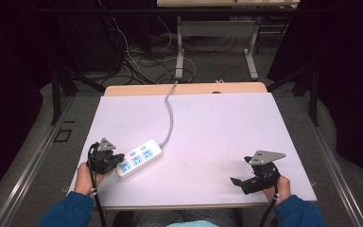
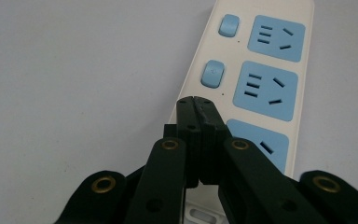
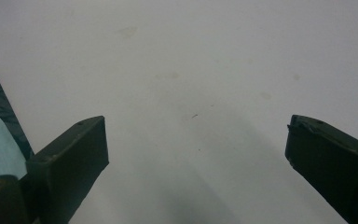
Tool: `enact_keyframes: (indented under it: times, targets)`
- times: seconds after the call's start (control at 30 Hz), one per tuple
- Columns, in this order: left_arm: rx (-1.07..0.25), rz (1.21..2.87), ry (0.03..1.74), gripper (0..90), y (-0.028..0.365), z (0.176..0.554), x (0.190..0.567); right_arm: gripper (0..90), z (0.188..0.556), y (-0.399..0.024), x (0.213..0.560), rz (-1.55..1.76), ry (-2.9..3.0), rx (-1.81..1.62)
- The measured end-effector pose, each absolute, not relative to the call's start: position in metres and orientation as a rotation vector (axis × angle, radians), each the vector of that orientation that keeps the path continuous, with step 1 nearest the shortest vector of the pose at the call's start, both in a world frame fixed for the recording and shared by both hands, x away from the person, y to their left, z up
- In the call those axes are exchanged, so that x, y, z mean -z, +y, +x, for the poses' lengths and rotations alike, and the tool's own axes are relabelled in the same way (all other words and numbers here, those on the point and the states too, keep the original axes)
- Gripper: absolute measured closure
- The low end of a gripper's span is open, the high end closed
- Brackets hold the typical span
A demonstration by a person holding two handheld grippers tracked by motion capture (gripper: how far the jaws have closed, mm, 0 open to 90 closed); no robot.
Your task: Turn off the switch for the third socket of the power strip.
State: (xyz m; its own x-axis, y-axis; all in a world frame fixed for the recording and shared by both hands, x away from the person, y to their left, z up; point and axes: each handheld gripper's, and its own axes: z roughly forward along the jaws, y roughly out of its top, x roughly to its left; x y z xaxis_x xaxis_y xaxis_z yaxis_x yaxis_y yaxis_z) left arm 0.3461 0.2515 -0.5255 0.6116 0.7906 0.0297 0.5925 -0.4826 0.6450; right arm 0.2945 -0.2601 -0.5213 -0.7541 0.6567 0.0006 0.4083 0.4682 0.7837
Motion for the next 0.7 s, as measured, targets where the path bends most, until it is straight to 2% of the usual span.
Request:
enact_keyframes:
  times: [0.7]
  targets:
    - [-0.424,2.231,1.091,90.0,0.2527,0.3481,0.5266,5.4,0.295,-0.2603,0.5218,0.899,2.417,-1.177]
